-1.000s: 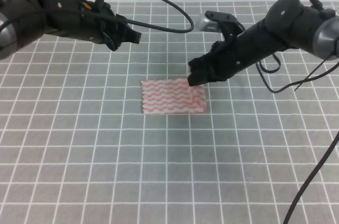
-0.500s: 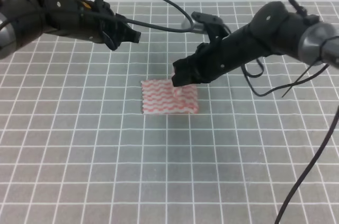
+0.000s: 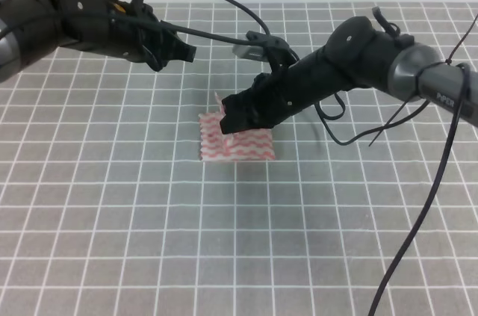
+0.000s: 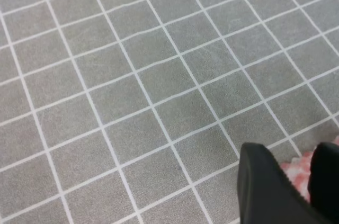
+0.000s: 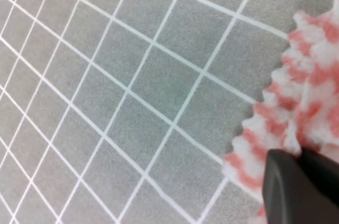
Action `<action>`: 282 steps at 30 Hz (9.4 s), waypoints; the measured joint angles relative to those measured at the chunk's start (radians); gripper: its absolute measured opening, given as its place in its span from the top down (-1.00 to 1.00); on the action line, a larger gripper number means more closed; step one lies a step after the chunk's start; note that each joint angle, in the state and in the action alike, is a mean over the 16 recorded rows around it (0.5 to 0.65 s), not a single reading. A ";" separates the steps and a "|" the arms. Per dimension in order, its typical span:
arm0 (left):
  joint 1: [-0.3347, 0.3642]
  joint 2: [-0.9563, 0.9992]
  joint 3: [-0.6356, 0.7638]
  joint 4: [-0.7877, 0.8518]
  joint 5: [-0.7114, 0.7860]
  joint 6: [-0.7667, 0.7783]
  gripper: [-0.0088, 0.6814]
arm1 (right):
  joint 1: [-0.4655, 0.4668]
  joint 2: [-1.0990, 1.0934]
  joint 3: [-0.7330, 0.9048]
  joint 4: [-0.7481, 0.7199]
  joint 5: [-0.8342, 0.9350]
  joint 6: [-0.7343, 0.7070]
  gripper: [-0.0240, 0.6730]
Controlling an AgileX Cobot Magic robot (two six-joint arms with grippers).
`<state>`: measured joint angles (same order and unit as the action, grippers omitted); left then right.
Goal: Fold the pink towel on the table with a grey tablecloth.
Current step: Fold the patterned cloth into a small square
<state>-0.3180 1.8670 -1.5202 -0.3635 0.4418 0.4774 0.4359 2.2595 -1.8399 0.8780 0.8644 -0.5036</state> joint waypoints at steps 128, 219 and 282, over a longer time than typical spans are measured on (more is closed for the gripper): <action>-0.001 0.009 0.001 -0.129 0.112 0.113 0.48 | -0.079 0.160 -0.293 -0.196 0.231 0.091 0.98; 0.000 -0.972 0.711 0.083 -0.071 -0.143 0.97 | -0.097 -0.721 0.255 -0.058 -0.234 -0.164 0.98; 0.000 -1.452 1.009 0.108 0.122 -0.163 0.98 | -0.097 -1.394 1.112 -0.044 -0.488 -0.205 0.98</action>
<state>-0.3179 0.4150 -0.5113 -0.2556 0.5637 0.3144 0.3392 0.8653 -0.7283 0.8342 0.3763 -0.7086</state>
